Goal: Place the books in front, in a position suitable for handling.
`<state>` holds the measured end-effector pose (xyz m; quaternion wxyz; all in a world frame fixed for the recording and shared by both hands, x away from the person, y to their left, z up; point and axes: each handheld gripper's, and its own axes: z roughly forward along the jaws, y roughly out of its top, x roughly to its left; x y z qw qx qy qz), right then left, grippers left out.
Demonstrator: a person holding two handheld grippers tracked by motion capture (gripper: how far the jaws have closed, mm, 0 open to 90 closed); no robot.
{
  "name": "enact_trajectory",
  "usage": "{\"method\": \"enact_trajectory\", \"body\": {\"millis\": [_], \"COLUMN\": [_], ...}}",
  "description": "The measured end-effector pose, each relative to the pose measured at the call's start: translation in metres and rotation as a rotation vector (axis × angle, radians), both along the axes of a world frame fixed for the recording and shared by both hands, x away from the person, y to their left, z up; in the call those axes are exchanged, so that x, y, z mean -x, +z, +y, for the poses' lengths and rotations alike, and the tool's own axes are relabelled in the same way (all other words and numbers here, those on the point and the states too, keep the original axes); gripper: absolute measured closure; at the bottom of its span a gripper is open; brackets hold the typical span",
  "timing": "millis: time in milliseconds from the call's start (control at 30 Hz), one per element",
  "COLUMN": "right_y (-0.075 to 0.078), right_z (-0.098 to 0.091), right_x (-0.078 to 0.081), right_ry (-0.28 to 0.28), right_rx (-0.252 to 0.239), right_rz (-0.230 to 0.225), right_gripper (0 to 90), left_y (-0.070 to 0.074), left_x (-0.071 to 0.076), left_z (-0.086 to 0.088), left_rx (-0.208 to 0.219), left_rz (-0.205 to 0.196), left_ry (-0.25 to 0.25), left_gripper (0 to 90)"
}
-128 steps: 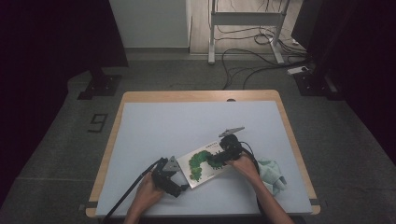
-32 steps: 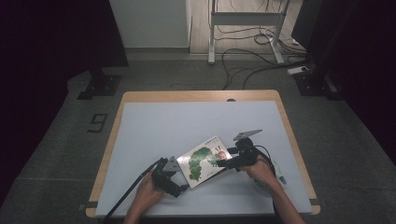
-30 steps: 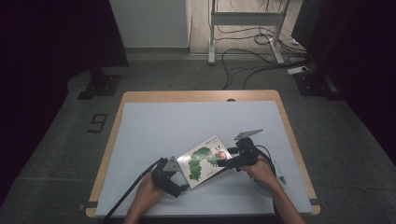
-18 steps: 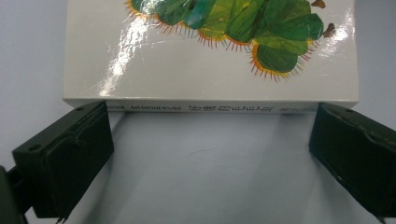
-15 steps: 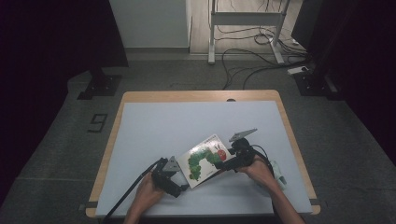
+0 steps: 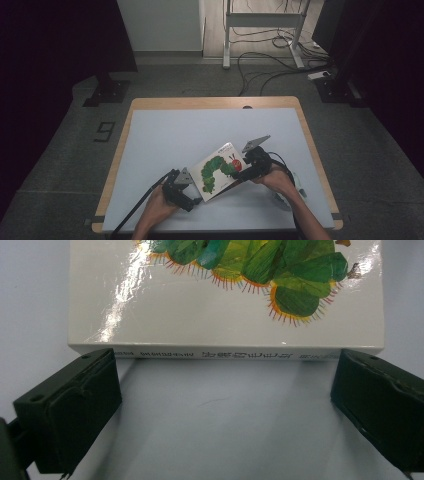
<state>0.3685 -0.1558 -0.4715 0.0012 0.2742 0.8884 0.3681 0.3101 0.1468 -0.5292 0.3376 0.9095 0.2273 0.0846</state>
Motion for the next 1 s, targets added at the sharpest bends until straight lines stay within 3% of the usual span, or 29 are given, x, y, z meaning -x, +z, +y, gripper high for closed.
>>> {"method": "enact_trajectory", "body": {"millis": [333, 667, 833, 1000], "right_y": [-0.002, -0.002, -0.004, -0.004], "right_z": [-0.001, -0.006, -0.011, -0.012], "right_x": [0.008, 0.02, 0.027, 0.03], "right_ry": [-0.014, -0.014, -0.013, -0.02], "right_rx": [0.014, 0.006, 0.013, 0.016], "right_rz": [-0.04, -0.087, -0.107, -0.119], "right_gripper": [32.3, 33.7, 34.6, 35.0], "left_y": [0.003, 0.008, 0.013, 0.012], "left_x": [0.0, -0.003, -0.005, -0.008], "left_z": [0.006, 0.01, 0.01, 0.007], "left_rx": [-0.017, 0.019, 0.056, 0.052], "left_rz": [0.025, 0.039, 0.051, 0.06], "left_ry": [0.009, 0.032, 0.043, 0.039], "left_gripper": [0.0, 0.0, 0.0, 0.0]}}
